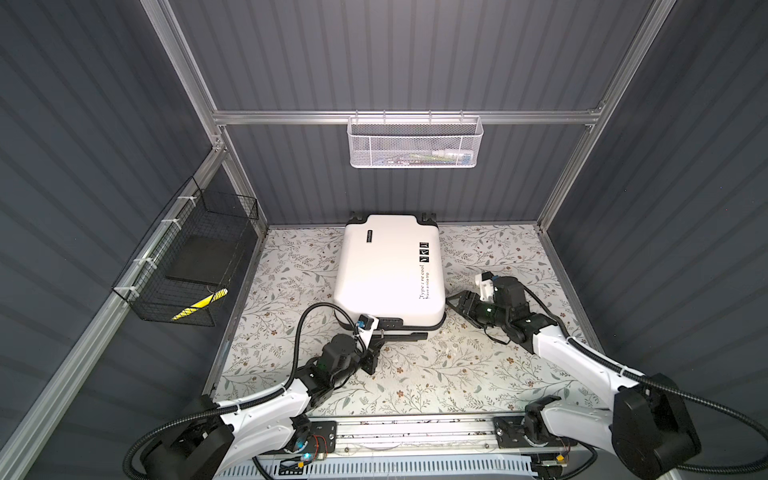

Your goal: Pack the luggage

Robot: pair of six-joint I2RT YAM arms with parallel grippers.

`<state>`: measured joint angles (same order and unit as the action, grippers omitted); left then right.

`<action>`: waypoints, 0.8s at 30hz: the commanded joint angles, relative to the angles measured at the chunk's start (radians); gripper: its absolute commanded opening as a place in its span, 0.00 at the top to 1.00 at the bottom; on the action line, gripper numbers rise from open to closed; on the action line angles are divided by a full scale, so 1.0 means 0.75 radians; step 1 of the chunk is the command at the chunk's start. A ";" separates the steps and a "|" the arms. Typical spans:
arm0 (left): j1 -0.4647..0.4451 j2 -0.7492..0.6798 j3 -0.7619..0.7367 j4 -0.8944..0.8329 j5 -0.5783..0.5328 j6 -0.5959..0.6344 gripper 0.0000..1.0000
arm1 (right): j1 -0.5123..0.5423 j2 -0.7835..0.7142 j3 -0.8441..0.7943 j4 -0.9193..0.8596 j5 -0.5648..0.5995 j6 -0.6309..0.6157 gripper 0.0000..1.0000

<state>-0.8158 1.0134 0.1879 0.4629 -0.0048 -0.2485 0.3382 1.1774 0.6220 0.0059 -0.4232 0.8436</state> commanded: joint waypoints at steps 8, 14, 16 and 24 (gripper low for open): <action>-0.022 -0.046 0.053 0.050 0.031 0.017 1.00 | -0.146 -0.203 -0.068 -0.109 -0.009 -0.319 0.33; -0.020 -0.044 0.063 0.039 0.032 0.018 1.00 | -0.138 -0.208 -0.171 -0.019 -0.017 -0.444 0.34; -0.020 -0.038 0.068 0.040 0.031 0.018 1.00 | -0.121 -0.200 -0.205 0.020 -0.006 -0.457 0.35; -0.021 -0.012 0.079 0.052 0.039 0.014 1.00 | 0.026 -0.144 -0.317 0.155 0.192 -0.491 0.42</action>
<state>-0.8169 1.0061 0.1955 0.4408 -0.0082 -0.2481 0.3386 1.0592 0.4175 0.0517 -0.3588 0.5037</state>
